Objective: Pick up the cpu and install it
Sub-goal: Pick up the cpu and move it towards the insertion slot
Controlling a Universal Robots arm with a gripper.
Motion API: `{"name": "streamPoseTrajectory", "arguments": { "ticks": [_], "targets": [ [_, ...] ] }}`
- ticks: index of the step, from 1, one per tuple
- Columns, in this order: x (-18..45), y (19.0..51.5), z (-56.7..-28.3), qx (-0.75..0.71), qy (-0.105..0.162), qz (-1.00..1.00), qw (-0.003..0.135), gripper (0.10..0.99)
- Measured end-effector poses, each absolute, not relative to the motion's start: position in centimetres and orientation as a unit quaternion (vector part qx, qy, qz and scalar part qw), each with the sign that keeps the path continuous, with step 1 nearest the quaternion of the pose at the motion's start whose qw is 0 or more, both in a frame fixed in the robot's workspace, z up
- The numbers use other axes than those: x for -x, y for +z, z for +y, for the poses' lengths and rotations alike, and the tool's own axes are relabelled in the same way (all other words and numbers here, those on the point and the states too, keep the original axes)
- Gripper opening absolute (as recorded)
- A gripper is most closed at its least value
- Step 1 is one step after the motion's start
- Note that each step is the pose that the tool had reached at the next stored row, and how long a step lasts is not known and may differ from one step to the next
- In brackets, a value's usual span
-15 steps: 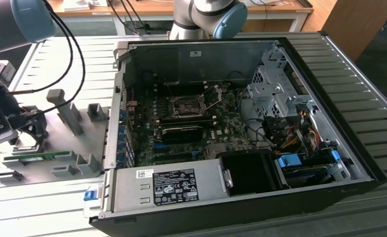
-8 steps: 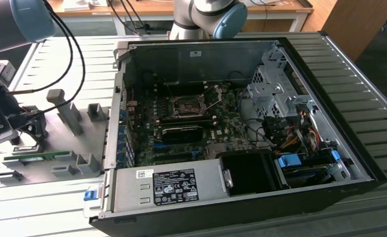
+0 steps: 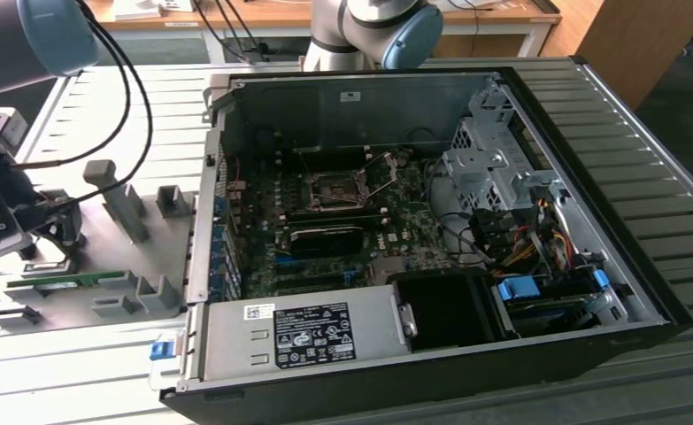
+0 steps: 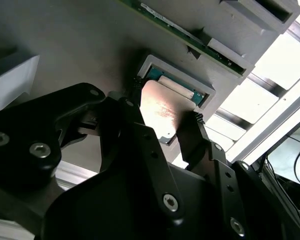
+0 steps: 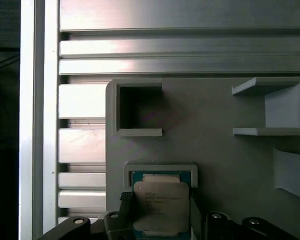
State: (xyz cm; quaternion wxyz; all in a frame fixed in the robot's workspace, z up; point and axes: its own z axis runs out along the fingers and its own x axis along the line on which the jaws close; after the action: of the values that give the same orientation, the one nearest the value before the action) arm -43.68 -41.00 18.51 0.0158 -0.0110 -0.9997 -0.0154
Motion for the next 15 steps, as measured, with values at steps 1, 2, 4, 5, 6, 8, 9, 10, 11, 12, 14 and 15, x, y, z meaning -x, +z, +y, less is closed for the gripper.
{"name": "streamPoseTrajectory", "arguments": {
  "ticks": [1, 2, 4, 5, 6, 8, 9, 10, 11, 12, 14, 15],
  "targets": [
    [43.7, 18.6, -41.0, 0.011, -0.015, -1.000, 0.016, 0.537],
    [43.7, 18.7, -41.0, 0.011, -0.015, -1.000, 0.016, 0.537],
    [43.7, 18.9, -41.0, 0.011, -0.015, -1.000, 0.016, 0.537],
    [43.7, 19.0, -41.0, 0.011, -0.015, -1.000, 0.016, 0.537],
    [43.7, 19.2, -41.0, 0.011, -0.015, -1.000, 0.016, 0.537],
    [43.7, 19.5, -41.0, 0.011, -0.015, -1.000, 0.016, 0.537],
    [43.7, 19.6, -41.0, 0.011, -0.015, -1.000, 0.016, 0.537],
    [43.7, 19.7, -41.0, 0.011, -0.015, -1.000, 0.016, 0.537],
    [43.7, 19.8, -41.0, 0.011, -0.015, -1.000, 0.016, 0.537],
    [43.7, 19.9, -41.0, 0.011, -0.015, -1.000, 0.016, 0.537],
    [43.7, 20.0, -41.0, 0.011, -0.016, -1.000, 0.016, 0.537],
    [43.7, 20.1, -41.0, 0.011, -0.016, -1.000, 0.016, 0.537]
  ]
}}
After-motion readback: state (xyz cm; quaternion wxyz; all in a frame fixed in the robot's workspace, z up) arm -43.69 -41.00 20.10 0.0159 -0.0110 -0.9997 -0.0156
